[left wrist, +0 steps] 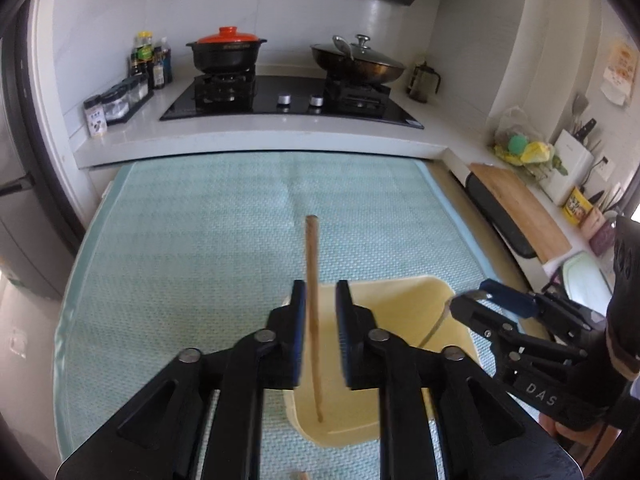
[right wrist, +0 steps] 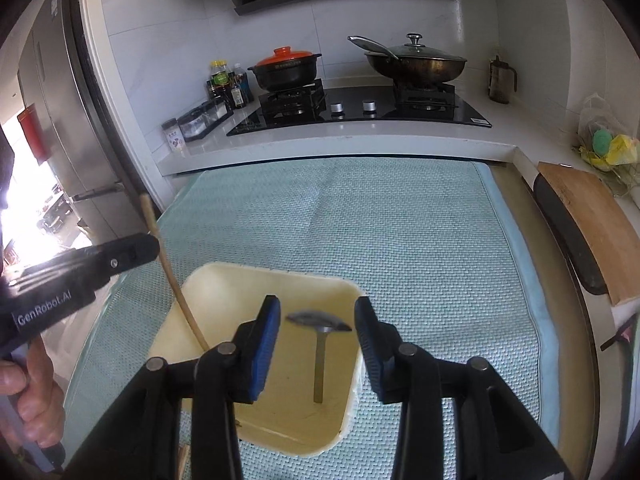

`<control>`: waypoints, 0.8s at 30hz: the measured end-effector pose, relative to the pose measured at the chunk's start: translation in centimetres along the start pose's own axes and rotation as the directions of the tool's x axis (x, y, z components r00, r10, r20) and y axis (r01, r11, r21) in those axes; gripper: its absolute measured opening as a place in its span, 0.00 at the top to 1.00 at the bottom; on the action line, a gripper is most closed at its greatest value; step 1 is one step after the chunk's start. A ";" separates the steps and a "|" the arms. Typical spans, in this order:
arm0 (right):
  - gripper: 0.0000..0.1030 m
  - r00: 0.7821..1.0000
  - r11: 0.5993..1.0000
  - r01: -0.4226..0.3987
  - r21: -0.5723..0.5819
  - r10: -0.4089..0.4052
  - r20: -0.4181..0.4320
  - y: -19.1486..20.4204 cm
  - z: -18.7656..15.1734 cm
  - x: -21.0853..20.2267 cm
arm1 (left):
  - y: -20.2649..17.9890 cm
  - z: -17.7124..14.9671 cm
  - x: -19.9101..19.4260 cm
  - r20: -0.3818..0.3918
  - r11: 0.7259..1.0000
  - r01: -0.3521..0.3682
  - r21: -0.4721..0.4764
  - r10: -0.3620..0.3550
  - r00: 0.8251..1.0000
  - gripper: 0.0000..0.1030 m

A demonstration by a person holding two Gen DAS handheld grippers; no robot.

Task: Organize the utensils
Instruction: 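Open the left tool over the holder while the right tool drops the spoon in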

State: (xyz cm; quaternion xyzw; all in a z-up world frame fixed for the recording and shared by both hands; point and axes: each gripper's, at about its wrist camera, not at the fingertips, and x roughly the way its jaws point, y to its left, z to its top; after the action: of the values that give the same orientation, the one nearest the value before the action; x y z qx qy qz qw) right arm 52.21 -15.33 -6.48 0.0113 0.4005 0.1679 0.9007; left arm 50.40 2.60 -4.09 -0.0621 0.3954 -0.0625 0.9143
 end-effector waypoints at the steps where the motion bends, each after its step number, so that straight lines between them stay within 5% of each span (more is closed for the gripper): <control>1: 0.47 1.000 1.000 0.001 0.012 -0.001 0.011 -0.2 0.1 -0.4 | -0.1 -0.1 -0.4 0.007 1.000 -0.009 0.002 0.009 1.000 0.58; 3: 0.47 0.999 0.999 -0.012 0.031 0.011 0.037 -0.6 0.5 -1.6 | -0.1 -0.3 -2.1 0.047 0.999 -0.027 0.018 0.026 0.999 0.43; 11: 0.45 0.984 0.997 0.022 -0.078 -0.007 0.180 -0.7 -2.1 -11.9 | 1.3 -5.4 -12.2 0.128 0.991 -0.060 0.121 0.045 0.991 0.13; 18: 0.43 0.977 0.978 0.091 -0.190 -0.051 0.205 -0.1 -11.4 -18.8 | 3.9 -15.2 -18.3 0.091 0.978 -0.124 0.167 0.110 0.990 0.09; 24: 0.43 0.958 0.963 0.172 -0.209 -0.114 0.263 1.0 -19.9 -21.5 | 4.4 -23.2 -19.6 0.096 0.987 -0.137 0.086 0.129 0.987 0.08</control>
State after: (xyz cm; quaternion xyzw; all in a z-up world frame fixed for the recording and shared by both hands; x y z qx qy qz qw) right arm 24.08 -23.33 -4.44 -0.1010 0.2620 0.1442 0.9489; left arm 20.38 8.67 -6.57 0.0038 0.3537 -0.0167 0.9352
